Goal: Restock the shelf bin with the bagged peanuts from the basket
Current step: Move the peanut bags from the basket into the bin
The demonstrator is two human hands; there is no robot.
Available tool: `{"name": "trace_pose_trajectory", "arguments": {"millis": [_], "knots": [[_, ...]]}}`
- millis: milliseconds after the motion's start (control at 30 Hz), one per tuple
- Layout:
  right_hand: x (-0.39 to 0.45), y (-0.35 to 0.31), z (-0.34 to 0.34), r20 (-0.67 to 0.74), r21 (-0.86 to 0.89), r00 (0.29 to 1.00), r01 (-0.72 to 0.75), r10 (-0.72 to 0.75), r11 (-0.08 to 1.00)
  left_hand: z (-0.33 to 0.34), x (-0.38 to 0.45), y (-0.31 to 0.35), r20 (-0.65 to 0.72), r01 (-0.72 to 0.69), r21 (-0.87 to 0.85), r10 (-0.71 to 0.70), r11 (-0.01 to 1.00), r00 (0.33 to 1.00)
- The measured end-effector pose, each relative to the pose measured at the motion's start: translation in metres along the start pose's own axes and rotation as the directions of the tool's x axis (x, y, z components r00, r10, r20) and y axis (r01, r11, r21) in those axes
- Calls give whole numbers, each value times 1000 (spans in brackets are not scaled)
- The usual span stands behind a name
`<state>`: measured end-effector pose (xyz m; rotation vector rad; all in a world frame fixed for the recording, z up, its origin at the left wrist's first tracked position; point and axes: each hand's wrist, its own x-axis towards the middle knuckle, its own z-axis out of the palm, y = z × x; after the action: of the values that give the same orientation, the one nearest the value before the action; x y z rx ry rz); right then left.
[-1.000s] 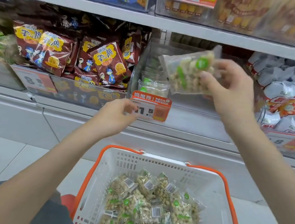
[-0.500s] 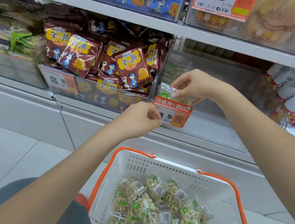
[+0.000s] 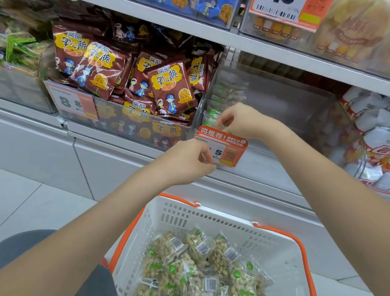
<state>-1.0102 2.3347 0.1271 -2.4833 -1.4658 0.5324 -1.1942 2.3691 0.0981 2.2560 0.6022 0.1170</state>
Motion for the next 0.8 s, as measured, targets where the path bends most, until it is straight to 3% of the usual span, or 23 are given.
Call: {"name": "trace_pose_trajectory", "arguments": {"millis": [67, 167, 500, 600, 667, 733, 800], "knots": [[-1, 2, -2, 100, 71, 995, -16, 9, 997, 2, 0, 0, 16, -5, 12, 5, 1000, 1000], [2, 0, 1, 74, 96, 997, -6, -1, 995, 3, 2, -1, 22, -6, 24, 6, 1000, 1000], [19, -28, 5, 99, -178, 994, -29, 47, 984, 12, 8, -6, 44, -11, 63, 8, 998, 999], [12, -18, 0, 119, -52, 993, -16, 22, 999, 13, 7, -9, 66, -22, 89, 16, 996, 998], [-2, -11, -6, 32, 165, 999, -14, 8, 986, 13, 8, -11, 70, -25, 97, 19, 995, 997], [-18, -3, -9, -150, 307, 989, 38, 8, 951, 13, 9, -13, 71, -25, 90, 18, 996, 997], [-35, 10, -5, -366, 432, 928, 106, 67, 895, 14, 9, -14, 77, -23, 91, 16, 996, 997]]}}
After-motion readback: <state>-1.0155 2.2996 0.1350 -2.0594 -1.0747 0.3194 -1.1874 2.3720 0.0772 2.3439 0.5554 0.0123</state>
